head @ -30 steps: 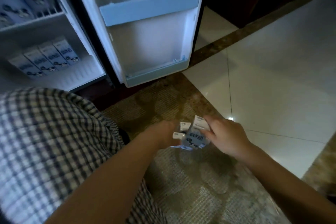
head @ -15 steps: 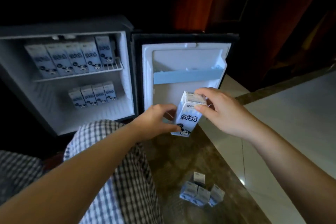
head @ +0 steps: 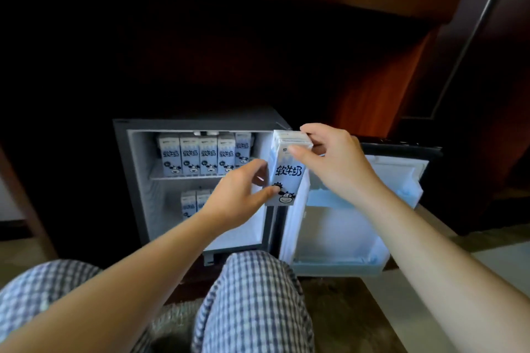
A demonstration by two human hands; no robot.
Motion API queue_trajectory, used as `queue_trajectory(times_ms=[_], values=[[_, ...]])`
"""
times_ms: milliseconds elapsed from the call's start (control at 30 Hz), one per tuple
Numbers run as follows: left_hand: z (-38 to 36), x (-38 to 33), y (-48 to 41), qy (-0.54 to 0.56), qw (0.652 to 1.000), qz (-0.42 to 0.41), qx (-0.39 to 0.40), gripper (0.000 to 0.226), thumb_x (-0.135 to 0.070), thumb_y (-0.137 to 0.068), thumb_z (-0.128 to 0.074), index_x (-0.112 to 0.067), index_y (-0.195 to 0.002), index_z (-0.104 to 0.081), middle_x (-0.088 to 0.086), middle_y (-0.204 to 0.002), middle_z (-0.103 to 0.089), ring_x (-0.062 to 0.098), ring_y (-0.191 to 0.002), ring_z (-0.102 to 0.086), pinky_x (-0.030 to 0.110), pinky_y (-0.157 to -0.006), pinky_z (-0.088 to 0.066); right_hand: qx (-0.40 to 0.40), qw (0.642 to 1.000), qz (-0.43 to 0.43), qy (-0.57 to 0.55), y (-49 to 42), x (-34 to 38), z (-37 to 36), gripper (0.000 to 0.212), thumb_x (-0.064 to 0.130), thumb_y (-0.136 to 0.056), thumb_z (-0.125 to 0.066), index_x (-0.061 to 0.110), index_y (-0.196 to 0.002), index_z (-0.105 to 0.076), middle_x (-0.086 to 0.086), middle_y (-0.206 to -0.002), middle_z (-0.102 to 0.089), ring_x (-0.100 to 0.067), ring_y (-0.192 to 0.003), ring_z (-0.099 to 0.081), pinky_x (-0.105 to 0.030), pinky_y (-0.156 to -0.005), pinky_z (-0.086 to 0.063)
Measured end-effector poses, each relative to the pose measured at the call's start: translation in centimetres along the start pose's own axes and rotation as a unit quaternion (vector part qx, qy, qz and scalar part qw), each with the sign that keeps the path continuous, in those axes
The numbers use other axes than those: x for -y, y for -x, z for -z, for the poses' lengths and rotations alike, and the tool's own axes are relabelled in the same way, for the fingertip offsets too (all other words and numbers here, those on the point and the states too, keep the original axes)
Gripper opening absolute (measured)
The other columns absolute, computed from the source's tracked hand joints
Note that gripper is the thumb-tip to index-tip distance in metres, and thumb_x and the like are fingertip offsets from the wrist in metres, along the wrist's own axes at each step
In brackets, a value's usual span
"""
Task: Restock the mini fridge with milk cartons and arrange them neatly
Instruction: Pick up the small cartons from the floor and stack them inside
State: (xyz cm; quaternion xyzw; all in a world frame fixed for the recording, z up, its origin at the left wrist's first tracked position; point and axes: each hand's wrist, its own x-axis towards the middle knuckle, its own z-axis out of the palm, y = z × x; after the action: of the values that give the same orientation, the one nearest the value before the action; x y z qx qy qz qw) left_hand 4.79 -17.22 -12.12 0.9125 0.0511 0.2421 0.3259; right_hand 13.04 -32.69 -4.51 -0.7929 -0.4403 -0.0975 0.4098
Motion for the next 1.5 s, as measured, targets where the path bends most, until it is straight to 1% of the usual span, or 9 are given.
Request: queue_trajectory(times_ms=[100,200,300,600,733,867,1100,1267,1500], values=[[1.4,1.4,-0.4,-0.025,0.999,0.034,-0.033,0.029,-0.033,-0.087,-0.063,-0.012,-0.107,-0.056,-0.002,-0.102,-0.064,0.015,-0.098,-0.06,0.036,-0.086,-0.052,-0.002,1.0,-0.028,0.004,-1.4,0.0,-3.1,0.037,0.051,-0.075,-0.06,0.017,-0.091,-0.06,0.0,-0.086,-0.069,-0.025,-0.084,-0.062,-0.037,-0.071,-0.049],[1.7,2.6,-0.9,-0.016,0.995,0.072,-0.068,0.03,-0.032,-0.086,-0.065,-0.015,-0.109,-0.056,-0.003,-0.103,-0.063,0.014,-0.098,-0.06,0.034,-0.087,-0.052,-0.008,0.996,-0.082,-0.025,-2.6,0.0,-6.0,0.07,0.065,-0.061,-0.056,0.018,-0.113,-0.058,-0.003,-0.106,-0.068,-0.027,-0.103,-0.06,-0.042,-0.085,-0.049],[1.2,3.9,-1.6,-0.013,0.991,0.099,-0.089,0.023,-0.029,-0.085,-0.066,-0.018,-0.103,-0.055,-0.006,-0.099,-0.063,0.013,-0.096,-0.061,0.034,-0.083,-0.053,-0.048,0.989,-0.127,-0.058,-3.6,-0.6,-8.6,0.047,0.049,-0.069,-0.069,0.021,-0.106,-0.061,0.005,-0.098,-0.069,-0.018,-0.095,-0.062,-0.037,-0.082,-0.052],[0.8,8.9,-4.7,0.018,0.985,0.152,-0.078,0.013,-0.026,-0.085,-0.066,-0.02,-0.086,-0.054,-0.009,-0.094,-0.065,0.014,-0.09,-0.063,0.035,-0.079,-0.056,-0.124,0.968,-0.19,-0.109,-7.1,-4.0,-14.3,0.034,0.038,-0.071,-0.076,0.008,-0.083,-0.065,-0.001,-0.074,-0.069,-0.018,-0.07,-0.064,-0.027,-0.058,-0.047],[0.2,11.4,-6.5,0.048,0.981,0.159,-0.097,0.013,-0.029,-0.086,-0.065,-0.019,-0.091,-0.059,-0.008,-0.094,-0.065,0.012,-0.09,-0.062,0.034,-0.08,-0.055,-0.138,0.961,-0.202,-0.126,-8.7,-5.5,-17.0,0.038,0.037,-0.073,-0.075,0.003,-0.085,-0.064,-0.006,-0.077,-0.069,-0.02,-0.073,-0.065,-0.031,-0.061,-0.051],[-2.5,13.3,-7.1,0.035,0.981,0.152,-0.113,0.027,-0.028,-0.094,-0.053,-0.025,-0.121,-0.053,-0.013,-0.106,-0.051,0.006,-0.093,-0.05,0.018,-0.071,-0.04,-0.168,0.957,-0.209,-0.108,-10.2,-7.5,-19.2,0.029,0.037,-0.075,-0.074,0.011,-0.084,-0.064,0.004,-0.073,-0.068,-0.01,-0.065,-0.061,-0.024,-0.055,-0.045],[-5.1,16.0,-9.7,0.065,0.982,0.16,-0.076,0.033,-0.02,-0.097,-0.049,-0.021,-0.13,-0.047,-0.004,-0.124,-0.053,0.011,-0.105,-0.054,0.017,-0.078,-0.037,-0.202,0.958,-0.191,-0.073,-12.2,-10.5,-21.7,0.026,0.035,-0.075,-0.074,0.013,-0.081,-0.061,0.007,-0.068,-0.065,-0.013,-0.063,-0.06,-0.031,-0.063,-0.049],[-6.3,17.6,-11.1,0.07,0.985,0.156,-0.019,0.055,-0.019,-0.098,-0.046,-0.022,-0.149,-0.026,-0.005,-0.15,-0.036,0.012,-0.138,-0.034,0.026,-0.11,-0.033,-0.218,0.958,-0.18,-0.048,-13.5,-12.1,-23.0,0.026,0.034,-0.075,-0.074,0.015,-0.079,-0.057,0.012,-0.064,-0.06,-0.013,-0.061,-0.058,-0.038,-0.07,-0.052],[-6.7,19.4,-11.5,0.056,0.984,0.169,0.008,0.056,-0.017,-0.098,-0.044,-0.022,-0.149,-0.023,-0.003,-0.151,-0.033,0.015,-0.139,-0.029,0.026,-0.11,-0.028,-0.194,0.959,-0.196,-0.071,-14.6,-13.8,-25.1,0.03,0.035,-0.074,-0.074,0.013,-0.085,-0.058,0.002,-0.074,-0.066,-0.018,-0.069,-0.063,-0.033,-0.065,-0.052]])
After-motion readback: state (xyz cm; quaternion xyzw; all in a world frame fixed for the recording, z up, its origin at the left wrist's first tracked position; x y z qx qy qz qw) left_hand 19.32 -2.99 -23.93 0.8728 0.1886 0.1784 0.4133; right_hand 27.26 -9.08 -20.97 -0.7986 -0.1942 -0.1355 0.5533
